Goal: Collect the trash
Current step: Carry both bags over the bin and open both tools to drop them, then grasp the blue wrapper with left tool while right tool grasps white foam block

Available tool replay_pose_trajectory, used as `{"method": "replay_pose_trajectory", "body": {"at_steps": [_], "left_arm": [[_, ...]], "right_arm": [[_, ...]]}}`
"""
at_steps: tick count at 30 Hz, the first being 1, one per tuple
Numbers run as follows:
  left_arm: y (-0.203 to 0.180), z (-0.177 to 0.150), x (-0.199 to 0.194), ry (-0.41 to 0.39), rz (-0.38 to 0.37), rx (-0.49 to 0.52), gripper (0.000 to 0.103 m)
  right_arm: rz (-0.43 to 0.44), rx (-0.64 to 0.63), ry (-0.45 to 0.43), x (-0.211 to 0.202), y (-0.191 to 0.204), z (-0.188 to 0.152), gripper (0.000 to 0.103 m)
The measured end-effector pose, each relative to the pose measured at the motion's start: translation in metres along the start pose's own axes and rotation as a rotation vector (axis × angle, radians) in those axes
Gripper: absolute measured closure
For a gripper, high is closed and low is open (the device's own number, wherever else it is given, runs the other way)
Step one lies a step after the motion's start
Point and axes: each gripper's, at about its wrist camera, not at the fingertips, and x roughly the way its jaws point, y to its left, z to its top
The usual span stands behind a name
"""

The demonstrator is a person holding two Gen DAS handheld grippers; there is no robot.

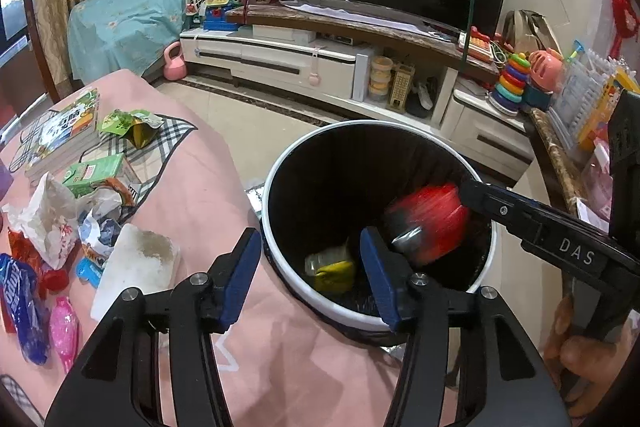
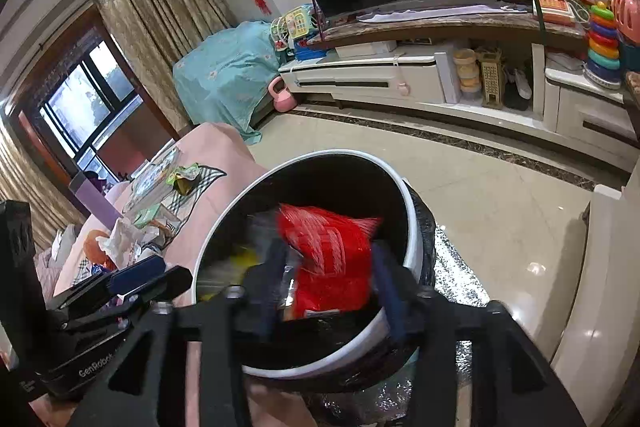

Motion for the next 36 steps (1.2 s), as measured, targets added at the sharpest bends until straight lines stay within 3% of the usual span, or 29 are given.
{"method": "replay_pose_trajectory", "body": {"at_steps": [6, 11, 17, 36], "left_arm": [[0.011, -0.012, -0.012, -0.007, 0.015, -0.02, 0.043], [0.03, -0.029, -0.027, -0.017, 0.045, -0.069, 0.04], [0.061, -0.055, -0.051, -0.032, 0.081, -0.143, 0.036], [0.153, -0.126, -0.11, -0.066, 0.2, -0.34, 0.027]], "right_arm": [[0.014, 0.007, -0.005, -0.004, 0.001, -0.001, 0.047], [0.039, 0.01, -0.014, -0.01, 0.008, -0.007, 0.028], [0.072, 0.005, -0.022, -0.02, 0.031, -0.023, 0.013], [0.145, -0.13, 0.077, 0.0, 0.128, -0.076, 0.01]]}}
